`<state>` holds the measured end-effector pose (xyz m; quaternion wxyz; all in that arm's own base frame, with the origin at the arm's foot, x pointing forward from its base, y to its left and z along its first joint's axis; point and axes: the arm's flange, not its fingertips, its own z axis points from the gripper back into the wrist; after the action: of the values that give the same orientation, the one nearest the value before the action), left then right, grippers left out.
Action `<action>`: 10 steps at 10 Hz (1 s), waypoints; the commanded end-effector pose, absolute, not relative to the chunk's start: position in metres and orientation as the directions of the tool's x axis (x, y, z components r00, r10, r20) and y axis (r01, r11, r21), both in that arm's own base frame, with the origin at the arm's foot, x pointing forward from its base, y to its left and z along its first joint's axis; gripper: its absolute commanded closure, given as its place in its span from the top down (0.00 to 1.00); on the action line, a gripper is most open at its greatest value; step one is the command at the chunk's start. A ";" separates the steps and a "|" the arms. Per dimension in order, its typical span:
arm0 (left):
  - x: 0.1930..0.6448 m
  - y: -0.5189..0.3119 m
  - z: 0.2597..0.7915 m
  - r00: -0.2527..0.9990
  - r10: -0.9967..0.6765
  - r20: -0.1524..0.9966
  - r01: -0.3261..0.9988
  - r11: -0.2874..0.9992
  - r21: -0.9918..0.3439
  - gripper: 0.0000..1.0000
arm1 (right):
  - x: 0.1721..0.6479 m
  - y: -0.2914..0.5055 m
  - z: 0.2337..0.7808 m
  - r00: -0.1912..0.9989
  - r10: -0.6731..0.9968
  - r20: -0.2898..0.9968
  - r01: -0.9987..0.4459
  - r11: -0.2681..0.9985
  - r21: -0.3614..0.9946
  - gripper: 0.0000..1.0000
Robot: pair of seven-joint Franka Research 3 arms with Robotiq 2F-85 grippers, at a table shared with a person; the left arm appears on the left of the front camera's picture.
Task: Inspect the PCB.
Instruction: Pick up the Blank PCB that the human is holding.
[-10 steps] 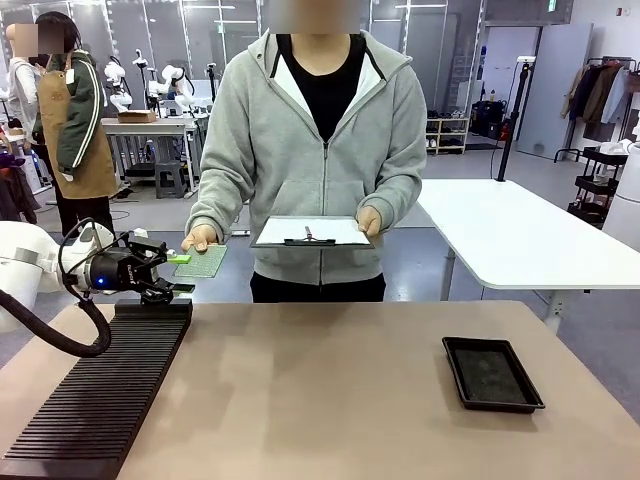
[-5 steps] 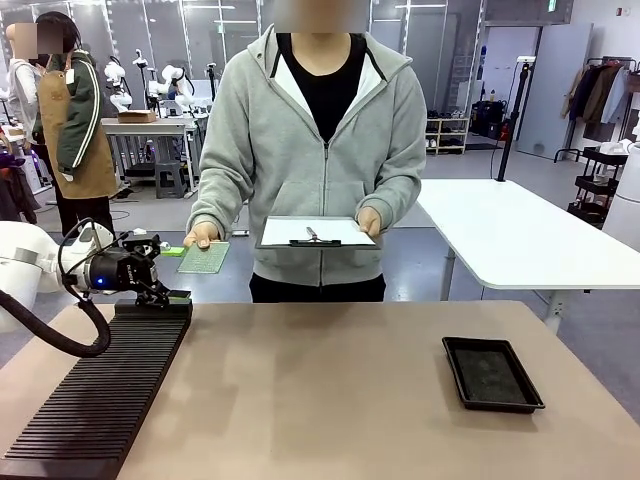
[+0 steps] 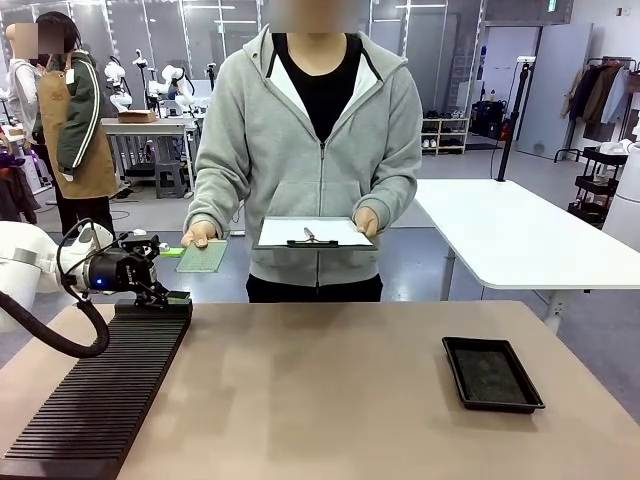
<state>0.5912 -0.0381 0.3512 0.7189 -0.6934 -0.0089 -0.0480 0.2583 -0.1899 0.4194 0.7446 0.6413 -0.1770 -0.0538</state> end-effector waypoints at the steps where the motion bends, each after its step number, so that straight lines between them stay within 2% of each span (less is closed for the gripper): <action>1: 0.592 -0.038 0.352 0.996 -0.047 0.082 0.084 0.033 -0.996 1.00 | 0.256 -0.191 0.420 0.933 -0.301 0.199 -0.152 0.170 0.974 1.00; 5: 0.591 -0.038 0.351 0.995 -0.056 0.079 0.081 0.034 -0.996 1.00 | 0.256 -0.191 0.420 0.933 -0.301 0.199 -0.152 0.170 0.974 1.00; 6: 0.576 -0.027 0.369 0.993 -0.084 0.083 0.080 -0.029 -0.996 1.00 | 0.256 -0.191 0.420 0.933 -0.301 0.199 -0.152 0.170 0.974 1.00; 7: 0.555 -0.013 0.383 0.989 -0.095 0.110 0.108 -0.025 -0.994 1.00 | 0.256 -0.191 0.420 0.933 -0.301 0.199 -0.152 0.170 0.974 1.00; 10: 0.463 0.036 0.397 0.979 -0.175 0.104 0.091 -0.080 -0.993 1.00 | 0.256 -0.191 0.420 0.933 -0.301 0.199 -0.152 0.170 0.974 1.00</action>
<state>0.4988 0.0237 0.3961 0.6778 -0.7299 0.0268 -0.0846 0.2585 -0.1896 0.4192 0.7448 0.6413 -0.1764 -0.0538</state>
